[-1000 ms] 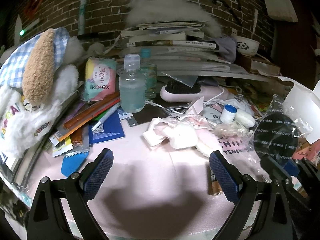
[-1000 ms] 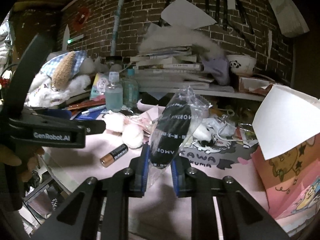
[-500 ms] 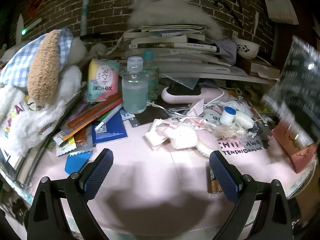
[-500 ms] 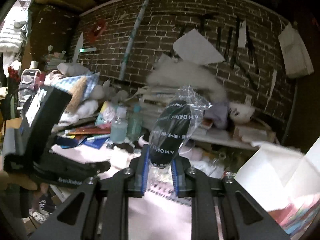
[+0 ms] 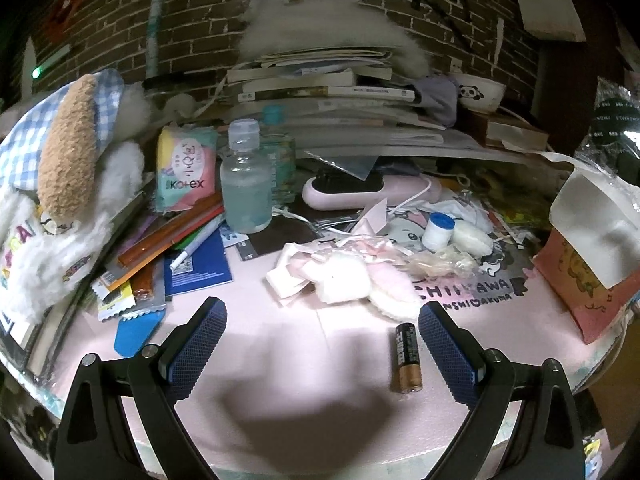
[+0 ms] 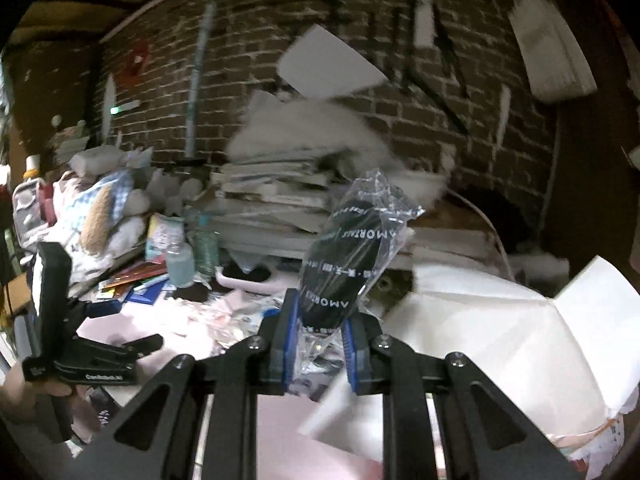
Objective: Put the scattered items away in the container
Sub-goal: 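Carry the black compact with the right tool into the white box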
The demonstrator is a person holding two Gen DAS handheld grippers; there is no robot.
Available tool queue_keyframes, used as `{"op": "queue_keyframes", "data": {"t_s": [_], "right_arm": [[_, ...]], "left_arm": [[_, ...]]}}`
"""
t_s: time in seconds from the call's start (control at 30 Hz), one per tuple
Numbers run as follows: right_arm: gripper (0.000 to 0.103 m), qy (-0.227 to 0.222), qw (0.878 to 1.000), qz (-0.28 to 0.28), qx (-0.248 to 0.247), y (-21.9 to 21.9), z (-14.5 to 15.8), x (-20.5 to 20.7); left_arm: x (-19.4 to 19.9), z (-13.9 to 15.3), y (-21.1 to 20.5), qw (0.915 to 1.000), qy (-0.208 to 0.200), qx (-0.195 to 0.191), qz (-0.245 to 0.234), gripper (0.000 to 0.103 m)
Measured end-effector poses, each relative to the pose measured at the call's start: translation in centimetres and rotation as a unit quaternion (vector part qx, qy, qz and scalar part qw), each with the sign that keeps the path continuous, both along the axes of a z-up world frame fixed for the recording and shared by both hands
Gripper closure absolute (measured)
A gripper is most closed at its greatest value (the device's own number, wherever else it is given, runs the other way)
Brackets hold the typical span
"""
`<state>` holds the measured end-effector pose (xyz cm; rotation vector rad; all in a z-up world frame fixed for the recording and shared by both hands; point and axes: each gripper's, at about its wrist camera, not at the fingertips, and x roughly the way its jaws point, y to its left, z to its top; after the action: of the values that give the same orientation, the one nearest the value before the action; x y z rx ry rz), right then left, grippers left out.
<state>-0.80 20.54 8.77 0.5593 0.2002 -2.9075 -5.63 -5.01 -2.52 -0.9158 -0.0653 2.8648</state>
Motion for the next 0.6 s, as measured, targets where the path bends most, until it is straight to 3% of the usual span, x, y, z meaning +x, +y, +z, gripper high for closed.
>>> {"op": "queue_keyframes", "data": {"t_s": [0.4, 0.6], "right_arm": [[0.086, -0.117, 0.992, -0.041, -0.026, 8.0, 1.4, -1.3], [0.086, -0.214, 0.974, -0.034, -0.068, 10.7, 0.4, -3.0]], "left_arm": [[-0.2, 0.0, 1.3, 0.9999, -0.003, -0.008, -0.013, 0.007], [-0.4, 0.0, 1.8, 0.9997, -0.005, -0.010, -0.020, 0.007]]}}
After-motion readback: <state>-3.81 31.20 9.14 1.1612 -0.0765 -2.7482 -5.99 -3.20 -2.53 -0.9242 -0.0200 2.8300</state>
